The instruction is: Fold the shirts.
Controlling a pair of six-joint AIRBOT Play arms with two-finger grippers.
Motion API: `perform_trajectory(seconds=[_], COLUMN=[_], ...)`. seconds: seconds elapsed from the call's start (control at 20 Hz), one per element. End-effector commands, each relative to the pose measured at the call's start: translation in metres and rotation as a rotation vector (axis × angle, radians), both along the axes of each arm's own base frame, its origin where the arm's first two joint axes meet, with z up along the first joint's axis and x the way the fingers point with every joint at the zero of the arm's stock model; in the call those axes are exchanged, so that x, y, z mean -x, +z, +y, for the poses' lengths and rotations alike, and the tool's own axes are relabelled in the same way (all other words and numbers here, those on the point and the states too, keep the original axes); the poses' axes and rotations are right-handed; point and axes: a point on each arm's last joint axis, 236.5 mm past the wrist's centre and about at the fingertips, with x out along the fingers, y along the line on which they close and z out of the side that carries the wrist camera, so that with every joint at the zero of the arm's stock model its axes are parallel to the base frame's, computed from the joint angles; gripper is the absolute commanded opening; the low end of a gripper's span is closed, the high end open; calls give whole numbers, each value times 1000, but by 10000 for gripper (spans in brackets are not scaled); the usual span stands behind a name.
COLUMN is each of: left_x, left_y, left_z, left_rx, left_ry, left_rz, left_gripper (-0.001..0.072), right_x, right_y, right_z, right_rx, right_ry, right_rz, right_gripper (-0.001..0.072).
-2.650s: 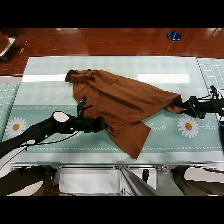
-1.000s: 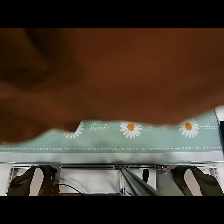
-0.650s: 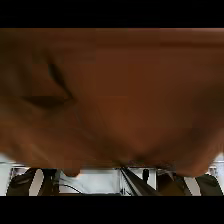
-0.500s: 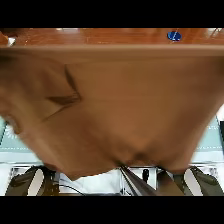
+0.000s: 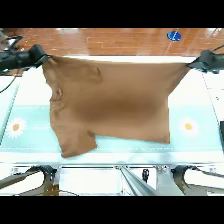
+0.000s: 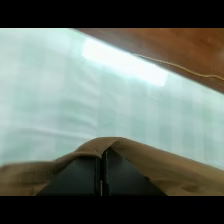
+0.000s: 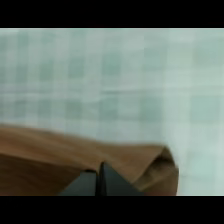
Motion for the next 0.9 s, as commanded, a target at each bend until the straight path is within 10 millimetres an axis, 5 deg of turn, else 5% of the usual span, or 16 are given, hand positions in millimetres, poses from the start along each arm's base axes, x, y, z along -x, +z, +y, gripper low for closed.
perform_trajectory(seconds=[0.0,0.2,0.45,0.65,0.85], left_x=[-57,-75,-76,-70,-33], left_y=[-62,-108,-116,-98,-95], left_z=[-3,-14,-11,0,9], left_rx=[54,153,129,138,128], left_ry=[33,36,12,-45,-223], left_rz=[63,150,142,157,251], left_gripper=[13,14,14,14,14], right_x=[-52,-80,-84,-56,-20], right_y=[-62,-101,-119,-112,-108], right_z=[-12,-1,9,15,11], right_rx=[-80,-66,-82,-107,-92], right_ry=[-51,-32,-34,54,149], right_rz=[76,135,169,247,336], right_gripper=[19,19,19,19,19])
